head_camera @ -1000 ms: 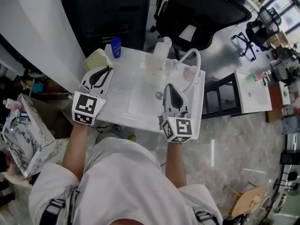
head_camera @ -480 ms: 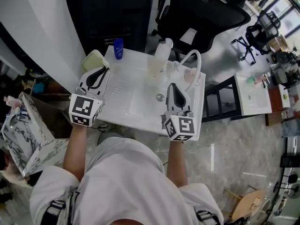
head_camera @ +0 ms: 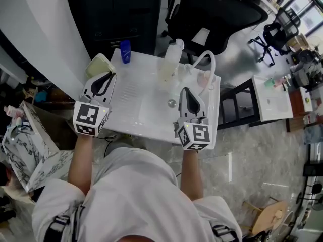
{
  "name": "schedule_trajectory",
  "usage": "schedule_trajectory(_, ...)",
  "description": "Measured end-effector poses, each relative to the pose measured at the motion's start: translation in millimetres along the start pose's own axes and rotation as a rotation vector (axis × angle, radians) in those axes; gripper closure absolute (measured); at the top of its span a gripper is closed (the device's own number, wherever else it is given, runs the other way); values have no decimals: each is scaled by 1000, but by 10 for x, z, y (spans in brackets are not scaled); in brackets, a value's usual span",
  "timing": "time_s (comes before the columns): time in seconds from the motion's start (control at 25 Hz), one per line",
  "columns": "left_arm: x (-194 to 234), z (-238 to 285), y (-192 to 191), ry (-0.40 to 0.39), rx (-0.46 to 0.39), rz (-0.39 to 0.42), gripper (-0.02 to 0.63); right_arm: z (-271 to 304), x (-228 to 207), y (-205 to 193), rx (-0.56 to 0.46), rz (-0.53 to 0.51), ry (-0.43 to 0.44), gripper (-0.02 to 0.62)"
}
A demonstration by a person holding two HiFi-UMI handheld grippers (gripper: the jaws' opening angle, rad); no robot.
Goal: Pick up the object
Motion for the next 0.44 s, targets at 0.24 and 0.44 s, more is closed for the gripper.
schedule_trajectory(0.24,1,-15,-27,-3,11,6,565,-23,13,-7,4,1,-2,591)
schedule_trajectory(0.44,7,-26,-36,-2,11,13,565,-15,35,6,-1,-3,-1,591)
Point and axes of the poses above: the fingertips, and each gripper's own axes: z forward along the fingers, x to its left, y out of its top, the point moved 8 cm from there along -z, backward along the fingers, and after that the axes turned 2 degrees about -y, right-handed, at the moved point
